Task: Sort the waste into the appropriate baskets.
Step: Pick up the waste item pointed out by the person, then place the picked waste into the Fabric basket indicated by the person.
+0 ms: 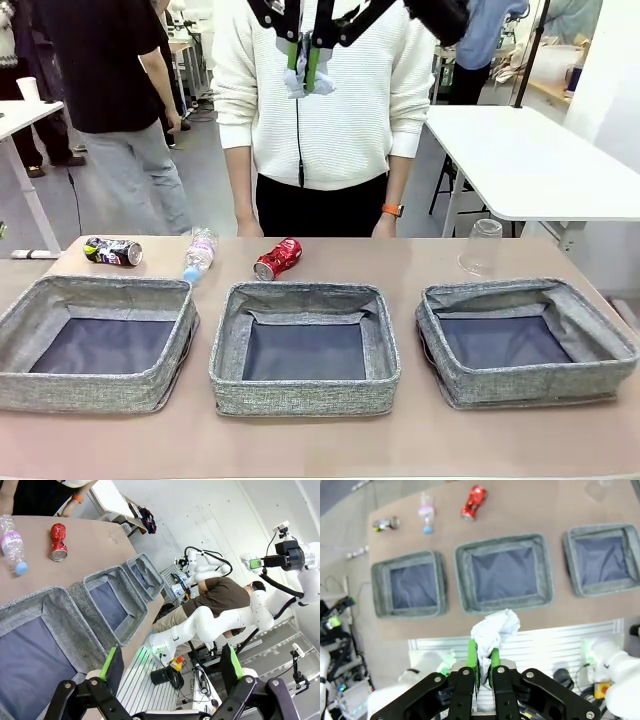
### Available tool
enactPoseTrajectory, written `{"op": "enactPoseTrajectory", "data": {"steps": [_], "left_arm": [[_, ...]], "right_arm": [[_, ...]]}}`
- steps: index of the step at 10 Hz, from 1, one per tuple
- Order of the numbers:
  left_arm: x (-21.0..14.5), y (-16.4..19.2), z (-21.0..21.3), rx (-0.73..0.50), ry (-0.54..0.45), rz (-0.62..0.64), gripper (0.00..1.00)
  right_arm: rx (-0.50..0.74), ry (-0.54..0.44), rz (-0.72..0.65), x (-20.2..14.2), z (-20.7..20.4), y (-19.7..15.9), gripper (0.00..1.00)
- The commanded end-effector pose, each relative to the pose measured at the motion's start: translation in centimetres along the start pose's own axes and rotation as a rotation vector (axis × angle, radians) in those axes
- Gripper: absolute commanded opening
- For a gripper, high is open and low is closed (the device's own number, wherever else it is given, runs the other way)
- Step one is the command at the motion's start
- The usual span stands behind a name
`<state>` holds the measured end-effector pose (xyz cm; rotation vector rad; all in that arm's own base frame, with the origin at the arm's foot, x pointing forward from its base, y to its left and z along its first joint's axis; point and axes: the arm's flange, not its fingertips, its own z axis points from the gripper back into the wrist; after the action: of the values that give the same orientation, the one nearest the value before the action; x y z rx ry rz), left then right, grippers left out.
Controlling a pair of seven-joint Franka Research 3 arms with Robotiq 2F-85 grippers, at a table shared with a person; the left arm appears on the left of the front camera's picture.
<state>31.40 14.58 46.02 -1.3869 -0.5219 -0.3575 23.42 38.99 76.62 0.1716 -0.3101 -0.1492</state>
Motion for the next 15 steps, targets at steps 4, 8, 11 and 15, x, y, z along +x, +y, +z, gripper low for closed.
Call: {"op": "enactPoseTrajectory", "data": {"steps": [4,8,11,15], "left_arm": [[0.14,-0.16,-0.06,-0.017,-0.012,-0.019,1.0],[0.14,-0.16,-0.06,-0.017,-0.012,-0.019,1.0],[0.14,-0.16,-0.06,-0.017,-0.012,-0.019,1.0],[0.14,-0.16,-0.06,-0.017,-0.012,-0.019,1.0]], "right_arm": [[0.006,0.003,-0.006,-0.15,-0.31,-0.22,0.1],[0.006,0.003,-0.006,-0.15,-0.31,-0.22,0.1],[0.006,0.003,-0.006,-0.15,-0.31,-0.22,0.1],[0.006,0.003,-0.006,-0.15,-0.31,-0.22,0.1]]}}
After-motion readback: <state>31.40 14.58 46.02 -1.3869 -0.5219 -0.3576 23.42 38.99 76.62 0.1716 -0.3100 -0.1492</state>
